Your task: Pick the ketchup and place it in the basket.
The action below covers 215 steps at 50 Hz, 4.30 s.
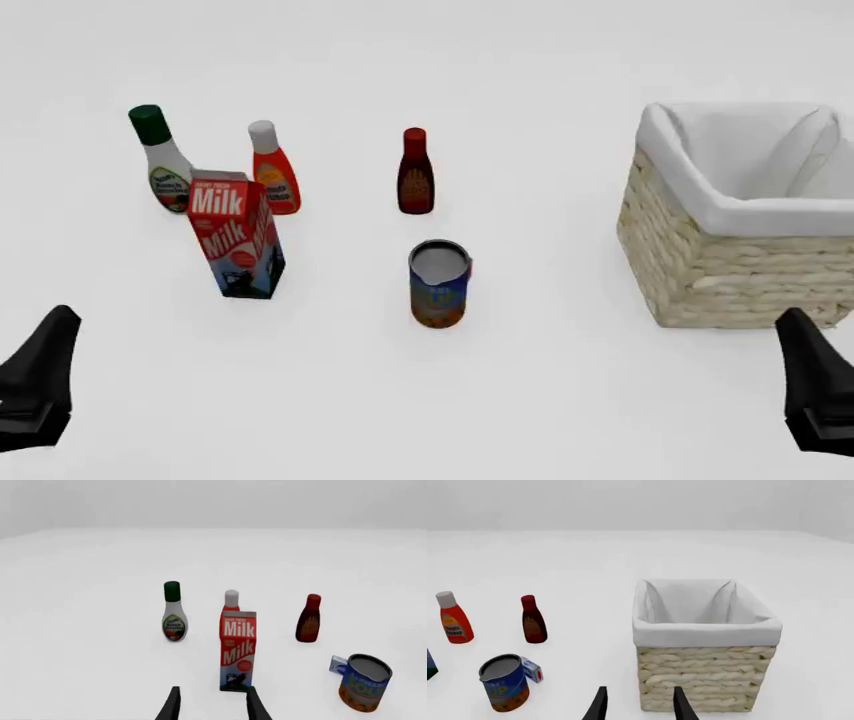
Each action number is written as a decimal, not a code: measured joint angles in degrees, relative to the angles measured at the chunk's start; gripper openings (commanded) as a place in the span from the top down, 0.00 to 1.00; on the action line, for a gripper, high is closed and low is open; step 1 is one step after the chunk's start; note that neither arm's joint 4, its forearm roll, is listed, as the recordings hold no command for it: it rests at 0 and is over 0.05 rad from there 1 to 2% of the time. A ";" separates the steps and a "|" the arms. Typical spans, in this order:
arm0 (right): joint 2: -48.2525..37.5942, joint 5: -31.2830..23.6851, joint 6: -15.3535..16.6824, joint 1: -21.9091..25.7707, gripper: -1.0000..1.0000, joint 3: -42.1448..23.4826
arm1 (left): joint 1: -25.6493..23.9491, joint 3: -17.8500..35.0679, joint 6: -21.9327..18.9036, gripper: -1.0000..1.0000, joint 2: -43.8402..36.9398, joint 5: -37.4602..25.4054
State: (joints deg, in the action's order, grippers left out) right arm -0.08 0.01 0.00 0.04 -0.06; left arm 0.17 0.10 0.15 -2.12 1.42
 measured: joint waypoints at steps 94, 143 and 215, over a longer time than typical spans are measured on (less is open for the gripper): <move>-2.33 1.59 0.50 -0.03 0.00 -0.01 | -3.53 74.49 -4.56 0.00 -78.03 -27.95; -5.36 3.94 -0.01 -0.29 0.00 0.01 | -5.96 100.71 -5.69 0.00 -102.72 -40.49; -17.85 13.33 0.10 -0.21 0.00 0.05 | -5.69 118.48 -2.91 0.00 -123.03 -41.92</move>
State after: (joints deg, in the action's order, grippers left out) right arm -17.93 13.35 0.10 -0.18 -0.01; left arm -5.52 118.58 -2.76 -125.15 -40.50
